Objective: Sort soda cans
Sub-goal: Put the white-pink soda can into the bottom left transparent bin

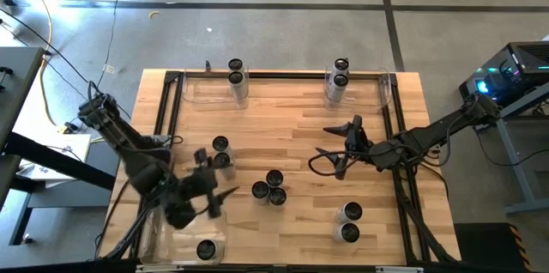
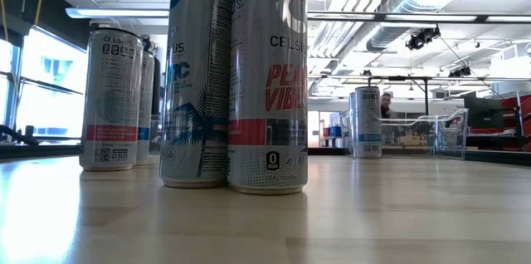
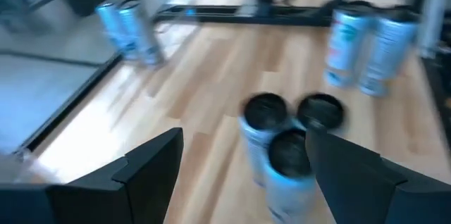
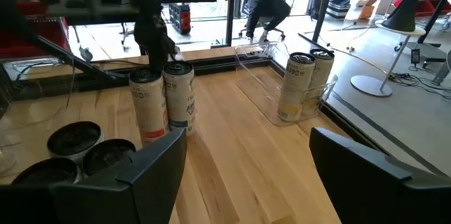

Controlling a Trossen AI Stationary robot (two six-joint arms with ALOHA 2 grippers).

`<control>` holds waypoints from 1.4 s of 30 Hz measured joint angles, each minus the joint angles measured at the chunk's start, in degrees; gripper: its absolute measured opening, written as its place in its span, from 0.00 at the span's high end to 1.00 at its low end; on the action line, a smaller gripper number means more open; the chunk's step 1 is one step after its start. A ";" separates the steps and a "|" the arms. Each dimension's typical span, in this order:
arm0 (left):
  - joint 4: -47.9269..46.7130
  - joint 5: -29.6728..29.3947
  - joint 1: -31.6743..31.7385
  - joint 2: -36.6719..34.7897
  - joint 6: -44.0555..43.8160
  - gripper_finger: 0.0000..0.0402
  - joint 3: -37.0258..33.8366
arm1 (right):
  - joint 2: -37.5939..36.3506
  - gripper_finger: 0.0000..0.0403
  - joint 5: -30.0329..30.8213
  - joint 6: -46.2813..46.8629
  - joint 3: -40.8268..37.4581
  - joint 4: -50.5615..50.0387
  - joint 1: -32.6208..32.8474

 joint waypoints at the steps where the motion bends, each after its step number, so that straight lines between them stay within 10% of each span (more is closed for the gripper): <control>1: 0.01 -0.26 1.28 0.00 -0.14 0.27 0.00 | 0.00 0.27 0.00 0.19 0.00 -0.04 0.00; 9: 1.08 1.93 9.35 0.02 -1.55 0.27 0.00 | 0.00 0.27 0.02 2.13 0.00 -3.81 0.20; 21: -11.15 32.75 13.04 0.02 -16.68 0.27 0.00 | 0.00 0.27 0.04 2.57 0.00 -4.89 0.20; 28: -26.38 34.58 8.97 0.02 -37.53 0.27 0.00 | 0.00 0.27 0.04 2.57 0.00 -5.01 0.20; 42: -30.07 34.56 13.24 0.09 -41.25 0.24 0.00 | 0.00 0.27 0.04 2.54 0.00 -5.15 0.20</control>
